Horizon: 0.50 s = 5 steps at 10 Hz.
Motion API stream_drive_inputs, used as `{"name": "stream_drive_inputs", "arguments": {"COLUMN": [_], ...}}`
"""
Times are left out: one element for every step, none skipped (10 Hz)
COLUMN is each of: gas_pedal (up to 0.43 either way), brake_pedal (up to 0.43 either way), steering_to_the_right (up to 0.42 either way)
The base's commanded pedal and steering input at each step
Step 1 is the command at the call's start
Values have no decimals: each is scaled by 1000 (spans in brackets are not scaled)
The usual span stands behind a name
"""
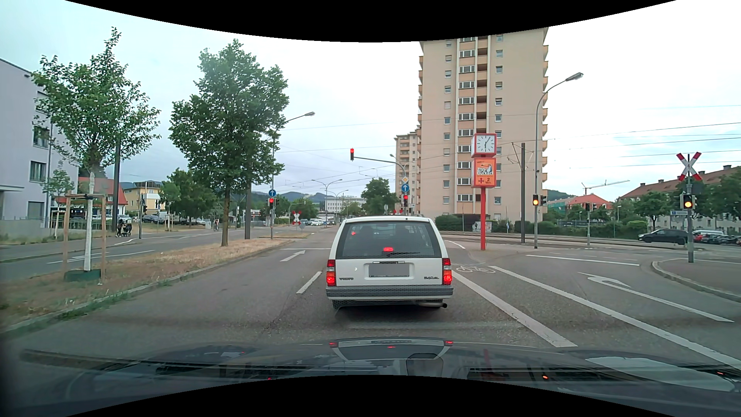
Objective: Follow the waypoints while adhering to traffic rules and regulations
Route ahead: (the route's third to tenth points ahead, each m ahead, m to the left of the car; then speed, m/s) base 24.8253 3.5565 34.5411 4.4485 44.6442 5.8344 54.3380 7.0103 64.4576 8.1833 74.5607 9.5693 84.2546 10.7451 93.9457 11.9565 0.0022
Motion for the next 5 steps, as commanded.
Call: {"name": "stream_drive_inputs", "arguments": {"gas_pedal": [0,0,0,0,0], "brake_pedal": [287,287,287,287,287], "steering_to_the_right": [-24,-24,-24,-24,-24]}}
